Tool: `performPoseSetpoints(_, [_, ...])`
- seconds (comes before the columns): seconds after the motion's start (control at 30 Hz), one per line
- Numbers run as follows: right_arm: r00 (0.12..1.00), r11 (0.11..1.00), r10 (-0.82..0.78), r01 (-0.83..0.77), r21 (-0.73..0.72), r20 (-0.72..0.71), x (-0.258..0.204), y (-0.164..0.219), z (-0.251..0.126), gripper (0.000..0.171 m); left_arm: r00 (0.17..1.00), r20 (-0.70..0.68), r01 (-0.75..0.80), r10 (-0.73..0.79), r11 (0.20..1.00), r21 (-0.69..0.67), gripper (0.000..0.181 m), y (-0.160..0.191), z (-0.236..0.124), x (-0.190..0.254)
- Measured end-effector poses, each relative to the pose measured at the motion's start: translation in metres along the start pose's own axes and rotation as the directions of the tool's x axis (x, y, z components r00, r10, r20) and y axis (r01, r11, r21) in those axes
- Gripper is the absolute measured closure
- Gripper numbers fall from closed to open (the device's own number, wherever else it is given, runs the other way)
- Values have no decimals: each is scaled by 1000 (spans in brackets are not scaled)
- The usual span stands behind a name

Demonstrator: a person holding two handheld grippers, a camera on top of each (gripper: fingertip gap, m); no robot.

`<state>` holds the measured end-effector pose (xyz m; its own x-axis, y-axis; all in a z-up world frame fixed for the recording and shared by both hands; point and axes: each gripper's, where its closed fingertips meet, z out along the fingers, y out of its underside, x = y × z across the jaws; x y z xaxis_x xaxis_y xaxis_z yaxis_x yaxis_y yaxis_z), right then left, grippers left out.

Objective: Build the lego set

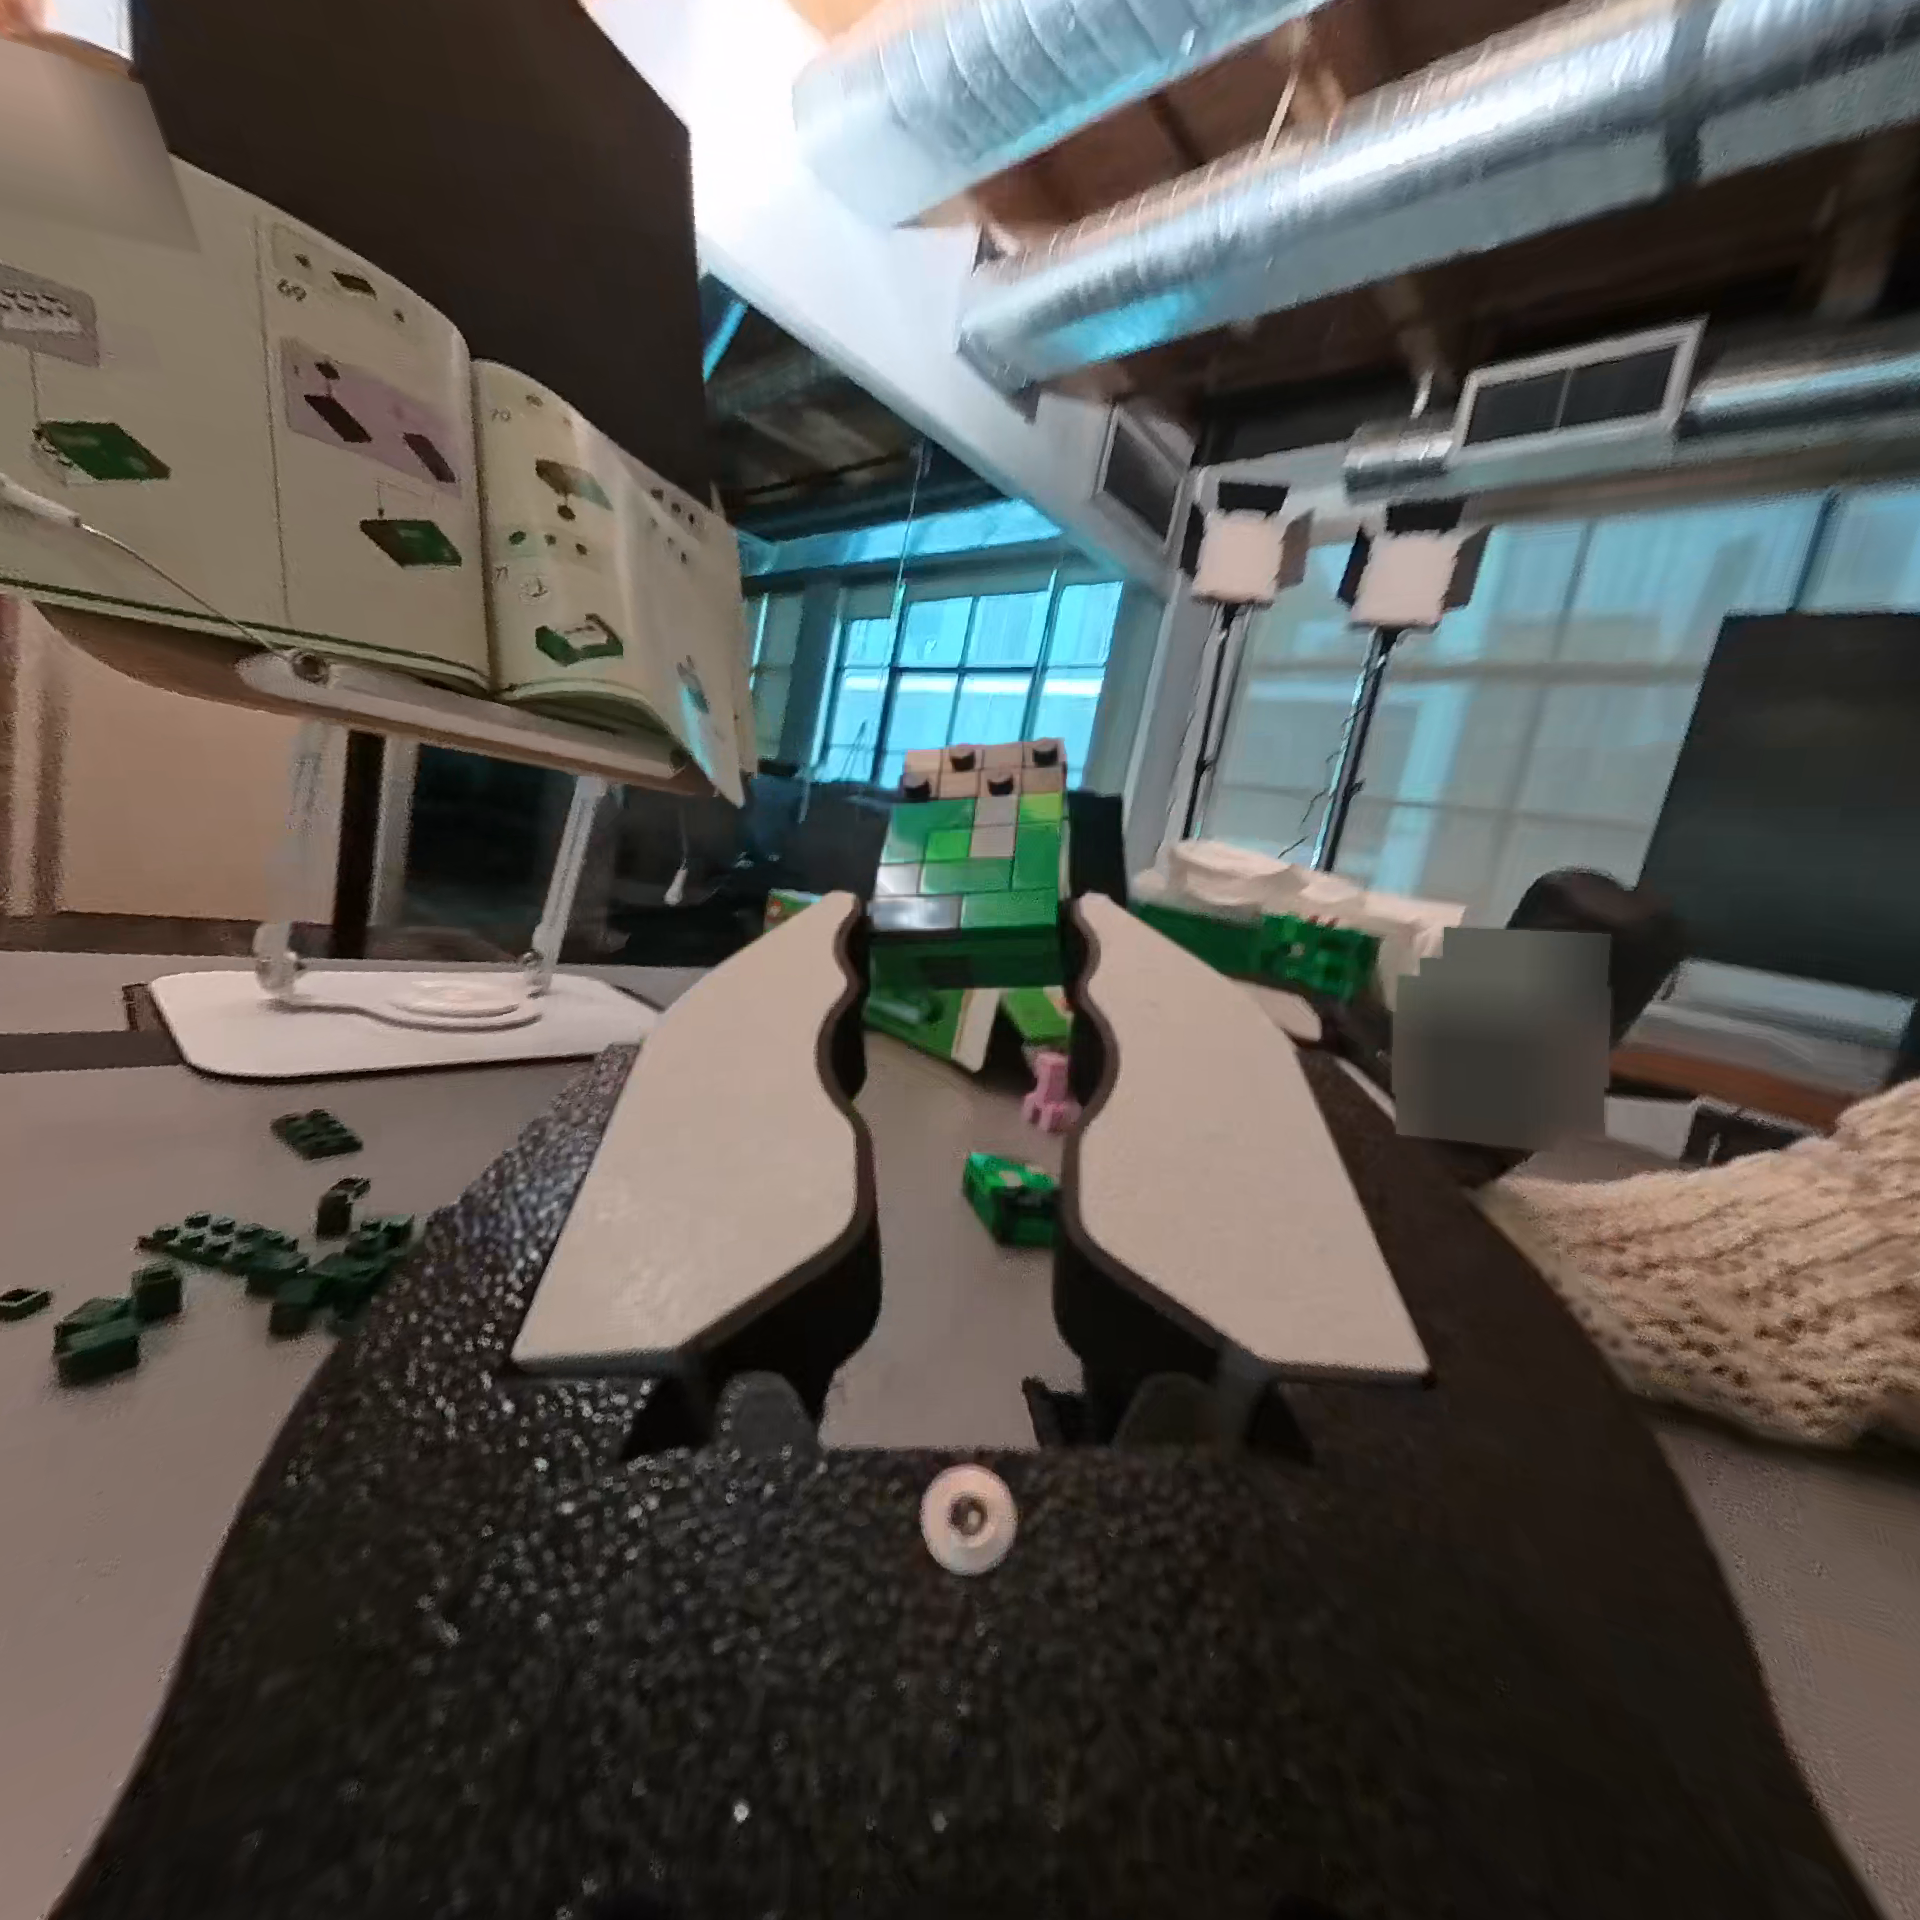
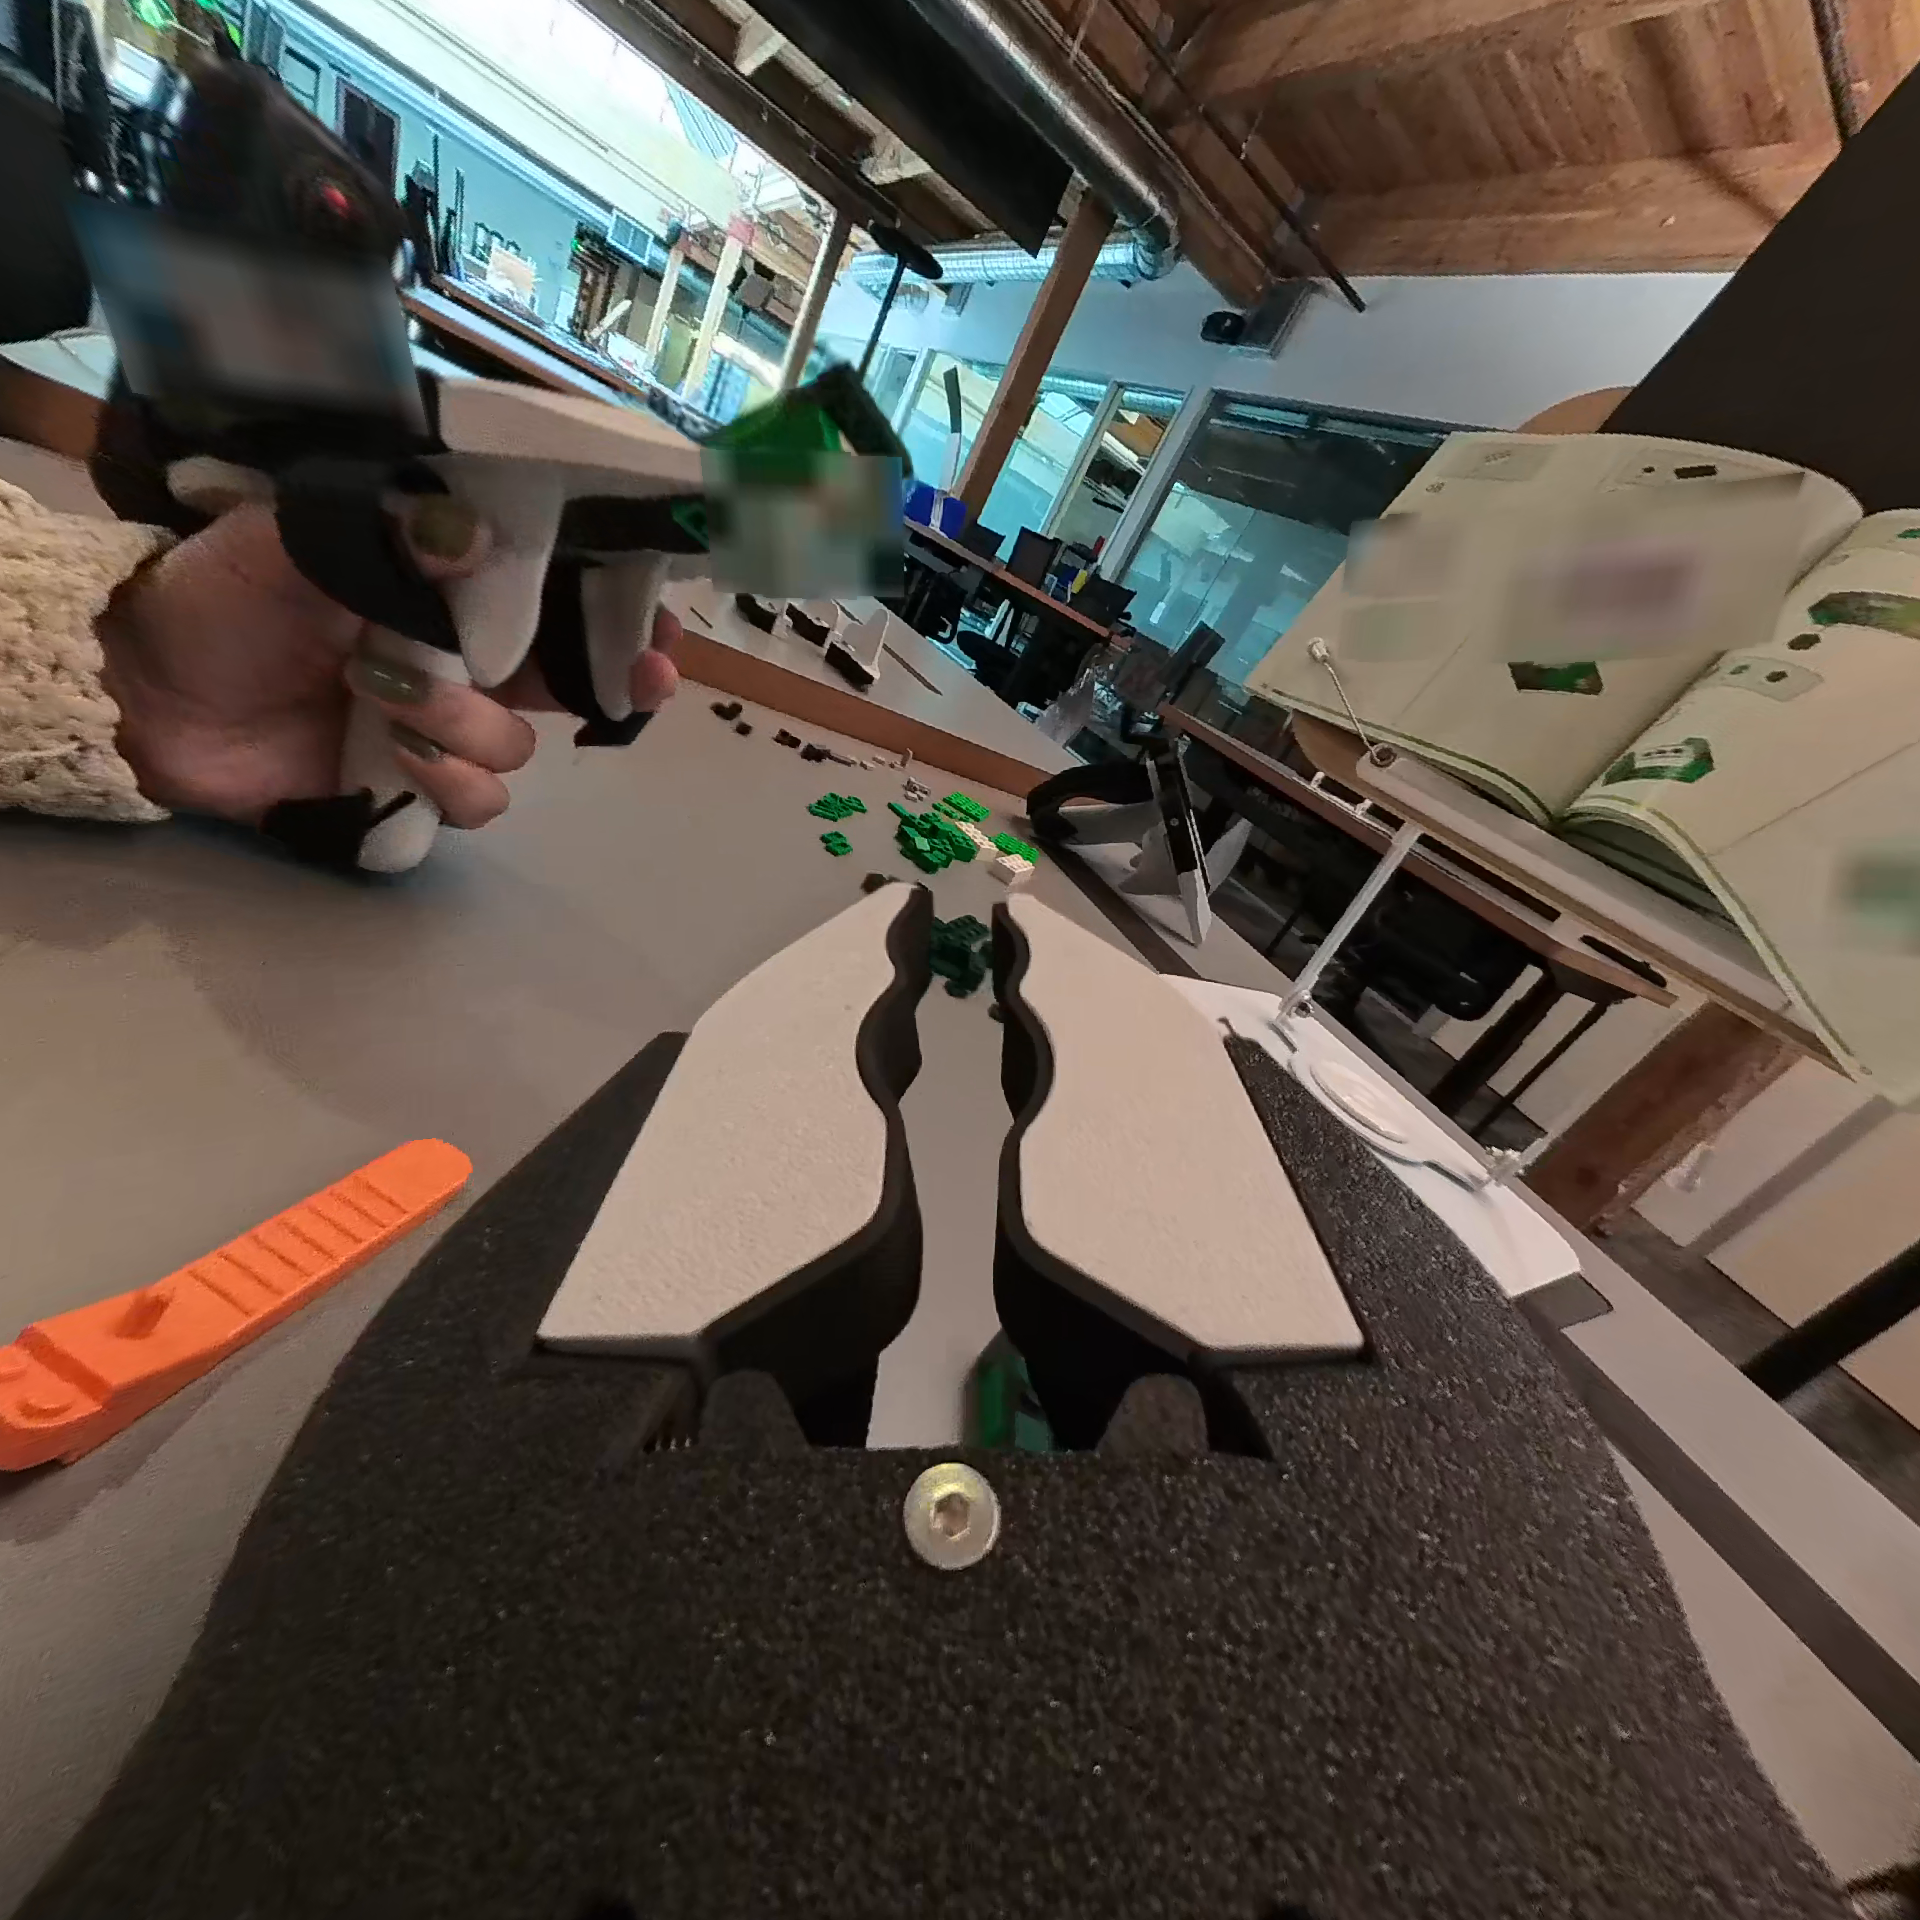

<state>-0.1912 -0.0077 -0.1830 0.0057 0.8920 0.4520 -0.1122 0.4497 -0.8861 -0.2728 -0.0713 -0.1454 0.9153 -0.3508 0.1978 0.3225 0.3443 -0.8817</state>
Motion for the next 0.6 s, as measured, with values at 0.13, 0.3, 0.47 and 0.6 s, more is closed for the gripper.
performPoseSetpoints(0.13, [999,999,-31,30,-21,-33,3,2,1,160,995,-12,-97,96,991,-88,145,14,7,9])
performPoseSetpoints(0.3, [997,998,-58,57,-36,-44,3,4,1,160,993,-5,-116,116,989,-89,145,14,7,10])
performPoseSetpoints(0.47, [997,999,32,-33,-18,-65,12,4,-2,162,985,-23,-170,169,977,-125,145,20,8,16])
performPoseSetpoints(0.6, [990,994,112,-111,18,-84,20,2,-6,164,983,-33,-185,182,974,-130,145,21,9,19])
